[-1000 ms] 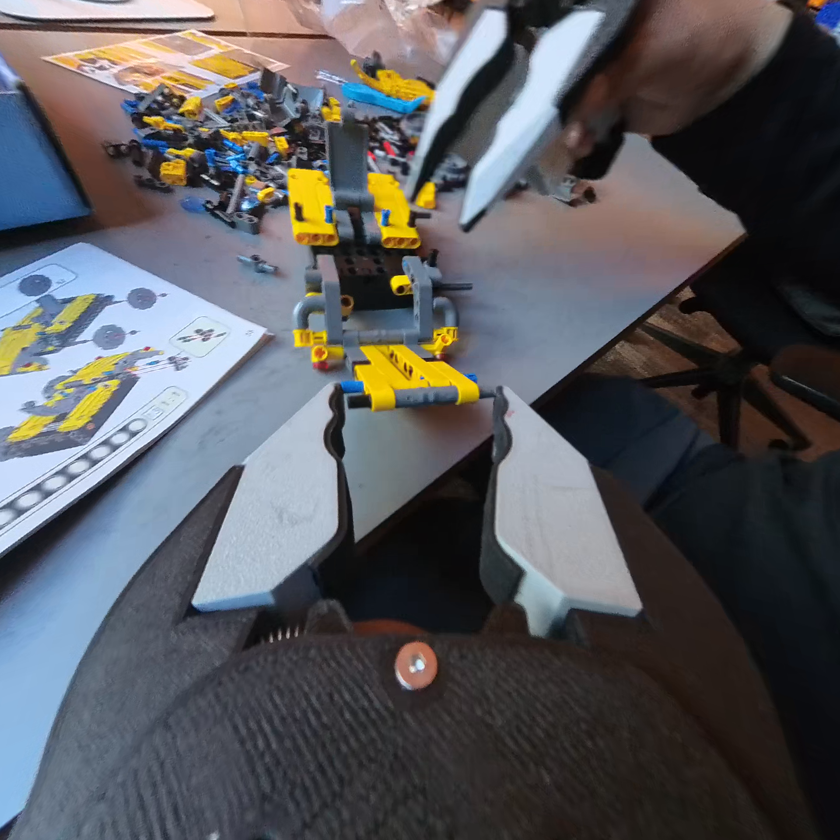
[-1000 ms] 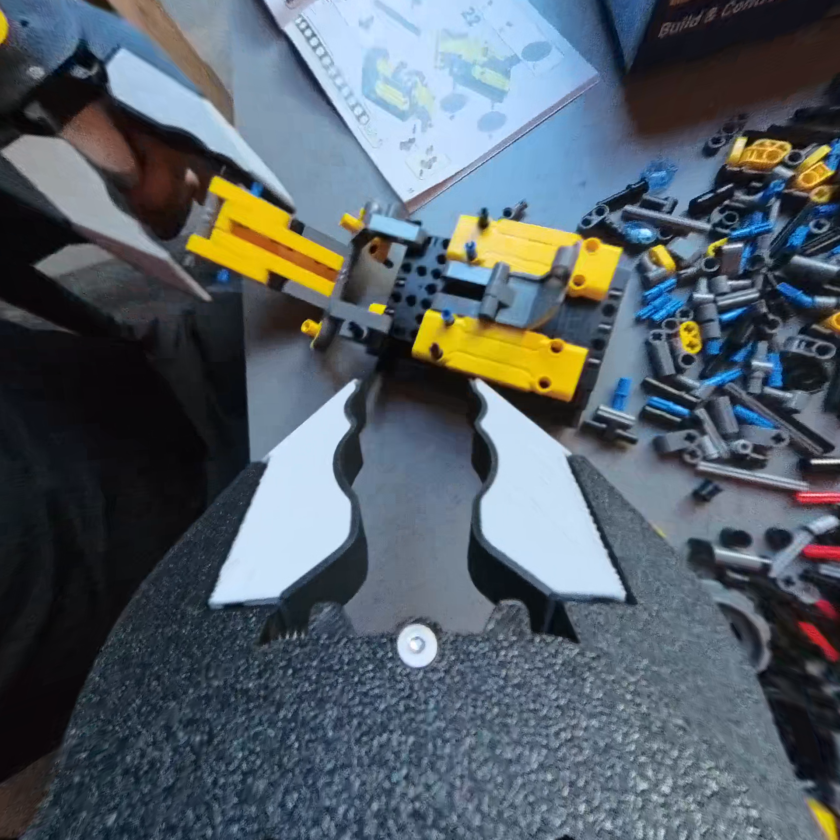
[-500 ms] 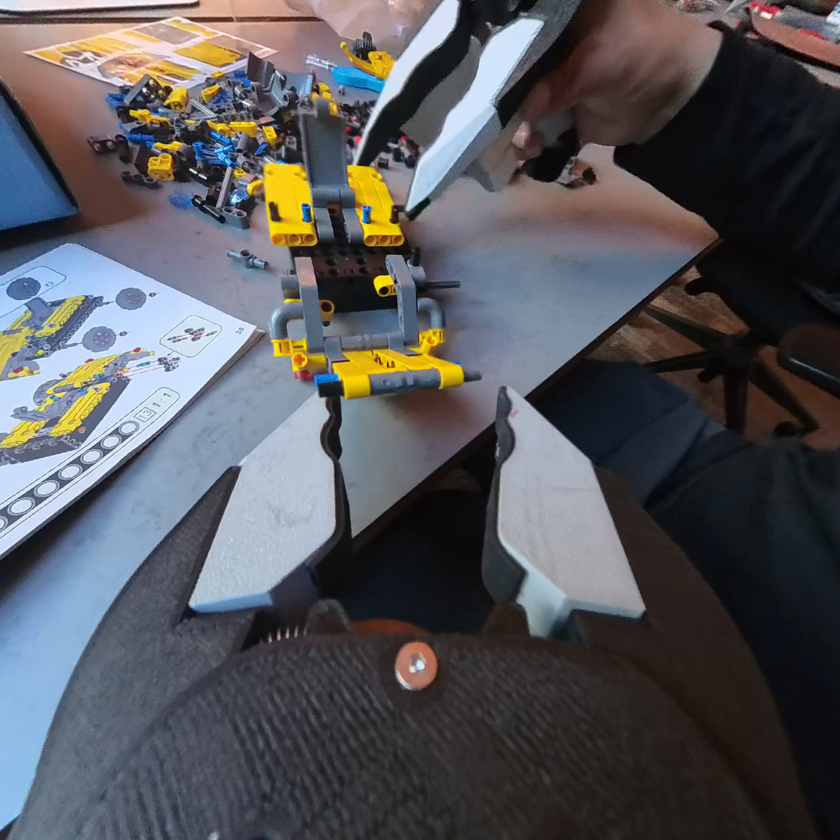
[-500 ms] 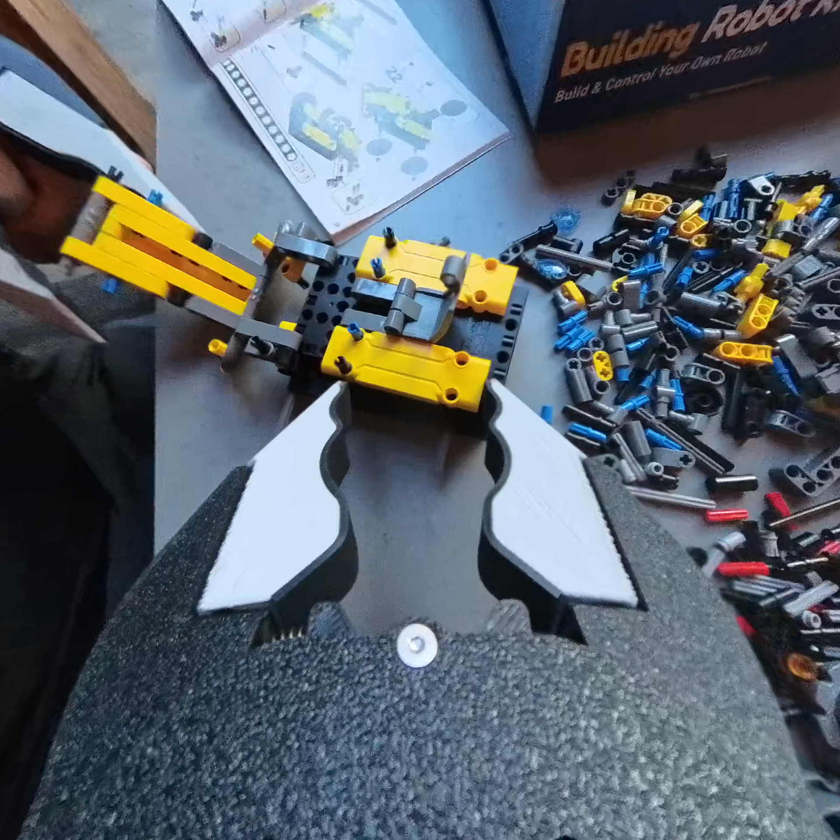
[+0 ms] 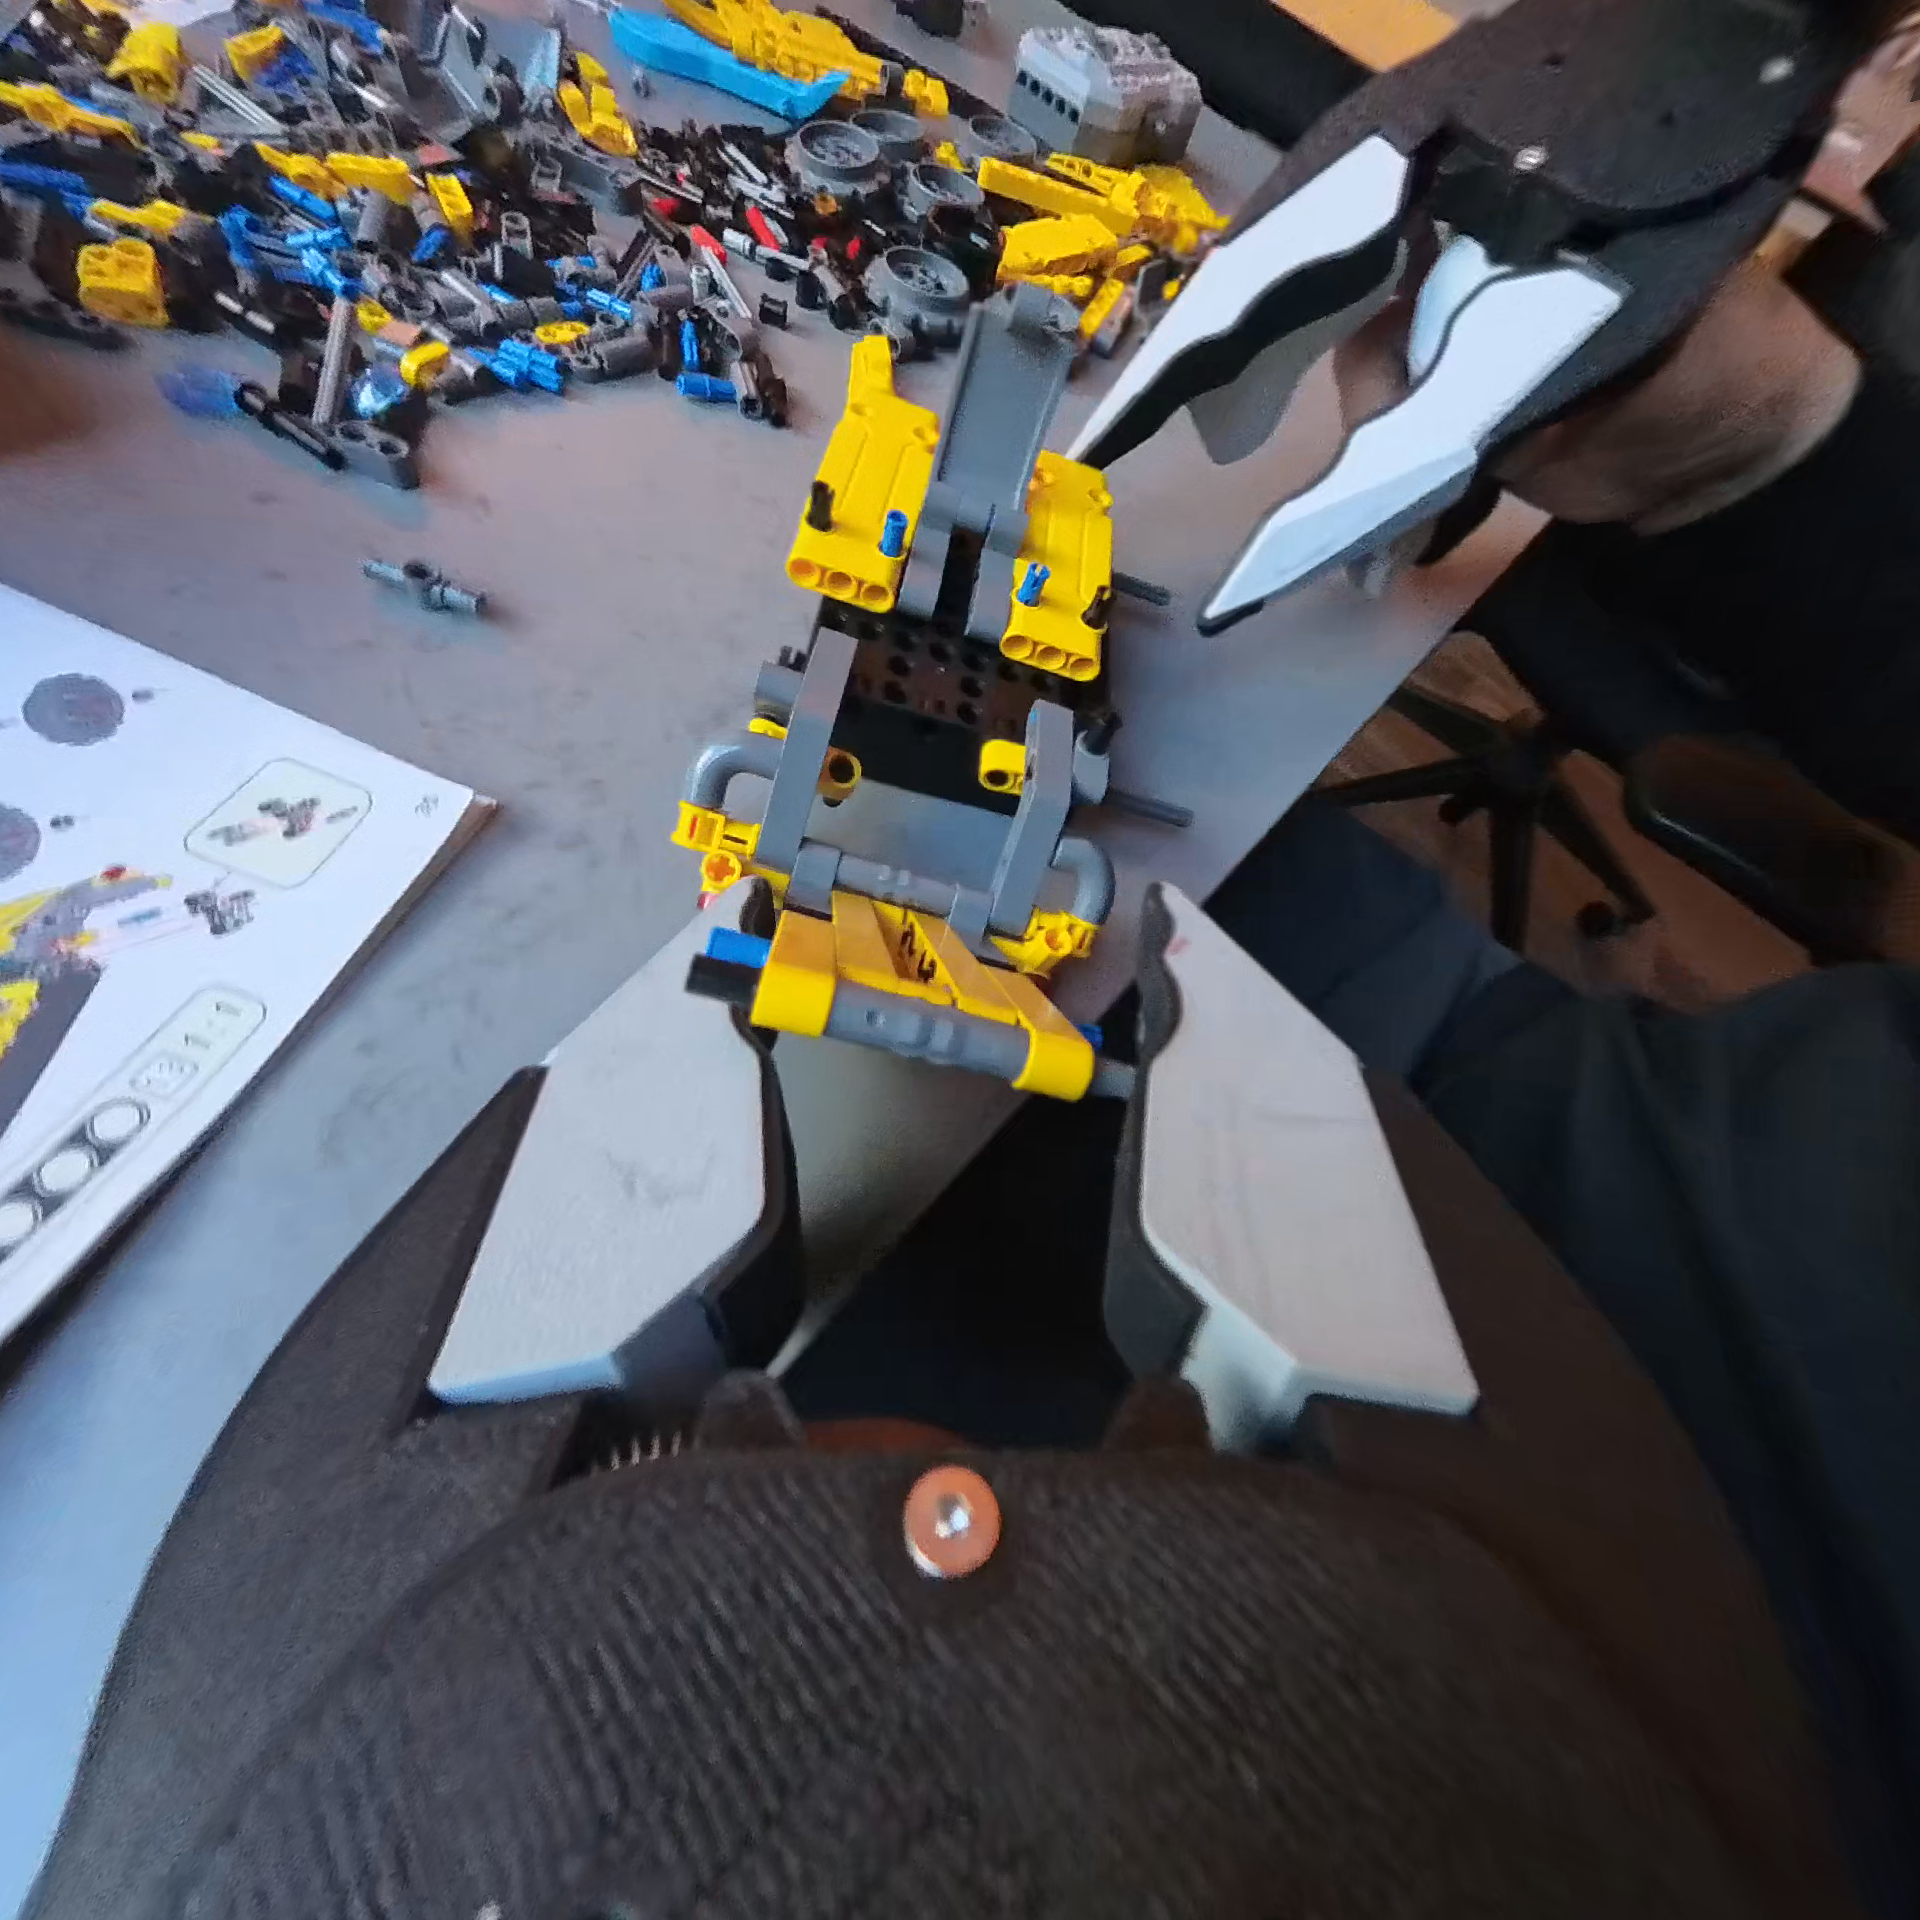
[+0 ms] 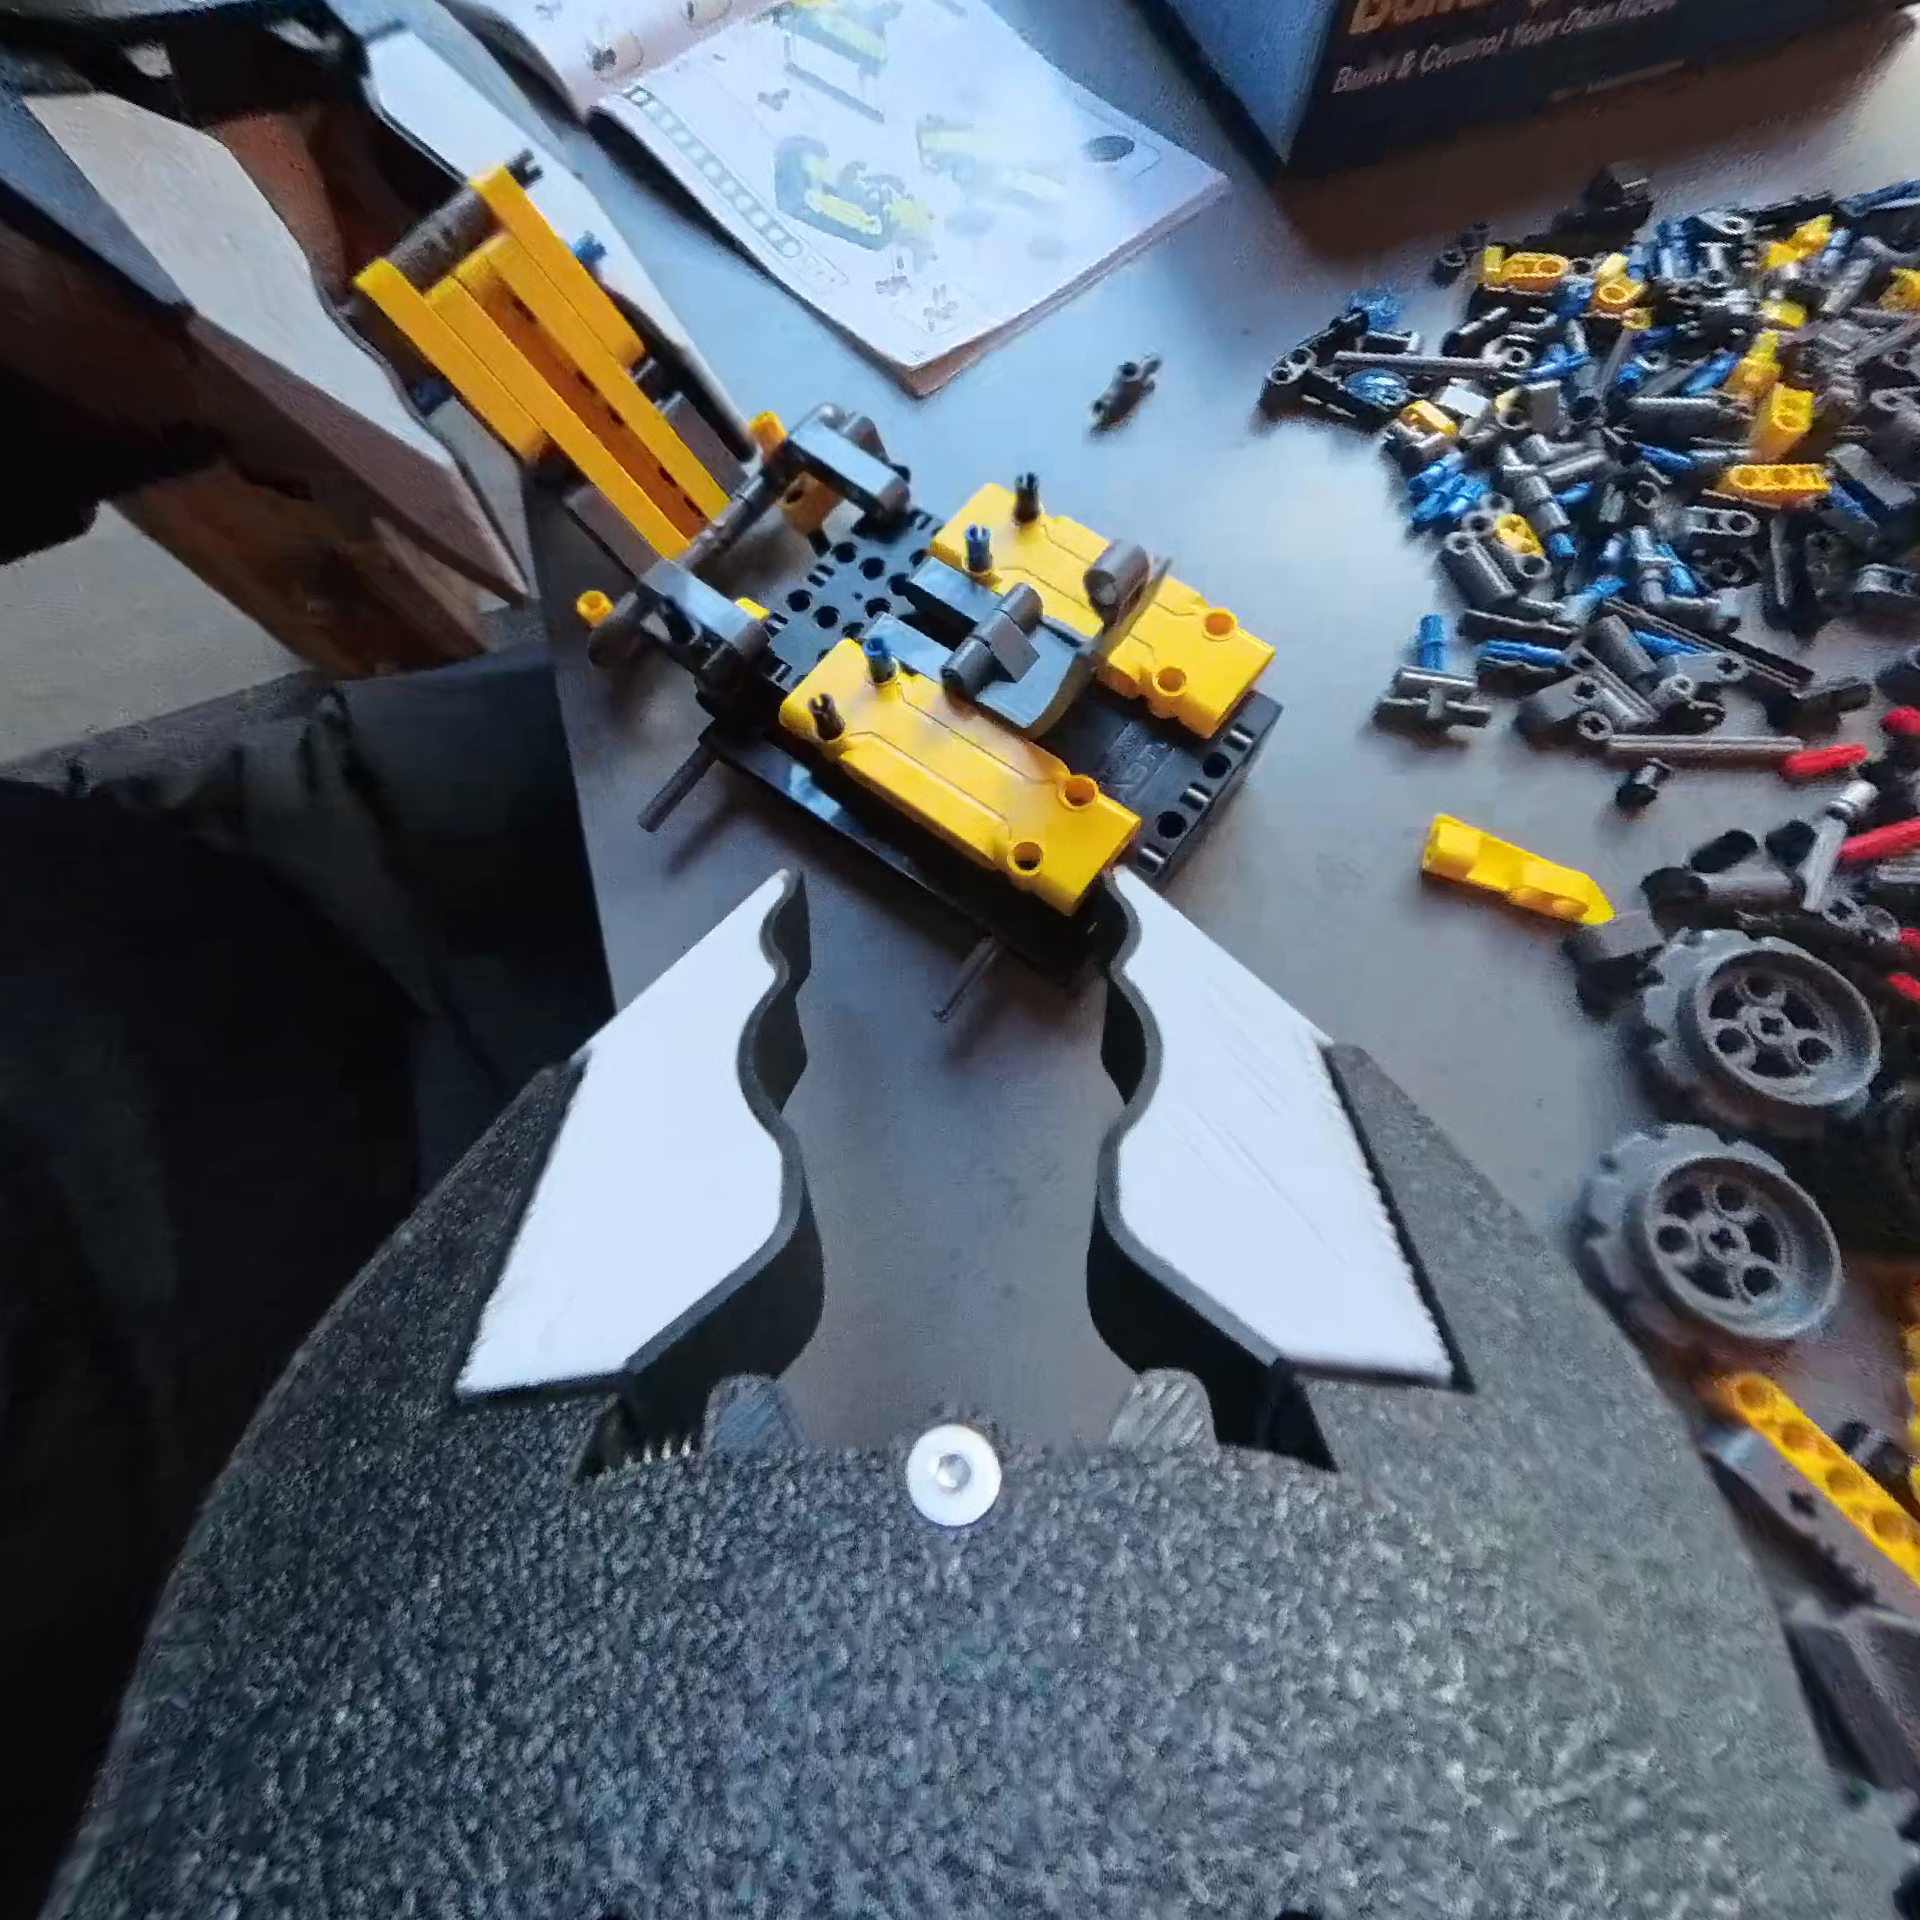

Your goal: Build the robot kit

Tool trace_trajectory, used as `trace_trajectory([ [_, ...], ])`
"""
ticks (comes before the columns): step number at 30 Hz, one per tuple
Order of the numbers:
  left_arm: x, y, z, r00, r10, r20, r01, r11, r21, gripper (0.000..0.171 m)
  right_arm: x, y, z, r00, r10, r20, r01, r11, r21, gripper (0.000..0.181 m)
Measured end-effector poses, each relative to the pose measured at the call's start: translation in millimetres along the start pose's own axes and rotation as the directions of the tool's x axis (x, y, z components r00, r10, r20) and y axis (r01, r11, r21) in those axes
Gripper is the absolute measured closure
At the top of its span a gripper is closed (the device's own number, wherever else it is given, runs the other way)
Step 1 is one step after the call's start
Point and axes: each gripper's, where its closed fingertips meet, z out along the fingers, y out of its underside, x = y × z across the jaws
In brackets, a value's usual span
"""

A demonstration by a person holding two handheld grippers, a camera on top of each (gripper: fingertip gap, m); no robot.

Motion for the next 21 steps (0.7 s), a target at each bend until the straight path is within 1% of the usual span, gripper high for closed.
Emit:
trace_trajectory([
  [3, -8.5, -10.0, 8.8, 0.999, 0.006, 0.034, -0.005, 1.000, -0.029, 0.105, 16.2, 2.7, -11.7, 0.992, 0.017, -0.123, -0.009, 0.998, 0.064, 0.128],
  [5, -13.2, -15.6, 7.8, 0.997, 0.036, 0.062, -0.034, 0.999, -0.028, 0.094, 23.0, -0.1, -19.9, 0.982, 0.043, -0.184, -0.019, 0.991, 0.129, 0.129],
  [6, -13.3, -14.9, 4.8, 0.996, 0.058, 0.061, -0.056, 0.998, -0.037, 0.080, 21.2, -5.6, -25.3, 0.980, 0.049, -0.191, -0.015, 0.984, 0.175, 0.127],
  [8, -19.1, -7.3, -6.4, 0.992, 0.075, 0.100, -0.069, 0.996, -0.064, 0.067, 12.2, -19.4, -36.1, 0.982, 0.023, -0.190, 0.029, 0.964, 0.263, 0.126],
  [9, -22.1, -2.8, -14.2, 0.990, 0.067, 0.125, -0.060, 0.996, -0.063, 0.062, 9.2, -22.2, -39.8, 0.981, 0.010, -0.192, 0.043, 0.961, 0.273, 0.126],
  [10, -23.6, 0.3, -23.2, 0.987, 0.053, 0.148, -0.047, 0.998, -0.045, 0.061, 6.9, -23.2, -41.8, 0.981, 0.001, -0.193, 0.053, 0.961, 0.271, 0.124],
  [14, -9.6, 0.6, -52.9, 0.981, 0.011, 0.193, -0.034, 0.993, 0.114, 0.070, 7.9, -18.4, -39.8, 0.971, -0.053, -0.235, 0.120, 0.953, 0.278, 0.122],
  [15, 1.6, 0.8, -55.0, 0.984, 0.025, 0.175, -0.050, 0.989, 0.140, 0.082, 4.5, -18.8, -39.7, 0.972, -0.068, -0.226, 0.132, 0.951, 0.280, 0.121],
  [17, 35.8, -1.7, -50.2, 0.995, 0.062, 0.079, -0.077, 0.977, 0.198, 0.097, 0.5, -21.0, -42.6, 0.964, -0.102, -0.244, 0.175, 0.938, 0.300, 0.125],
  [19, 59.3, -7.4, -40.5, 0.993, 0.103, 0.052, -0.113, 0.960, 0.256, 0.086, 1.2, -21.2, -43.3, 0.962, -0.105, -0.250, 0.182, 0.934, 0.307, 0.126],
  [21, 88.2, -7.8, -29.1, 0.984, 0.174, -0.035, -0.158, 0.948, 0.275, 0.090, 1.5, -21.3, -41.4, 0.964, -0.126, -0.236, 0.197, 0.930, 0.310, 0.127],
])
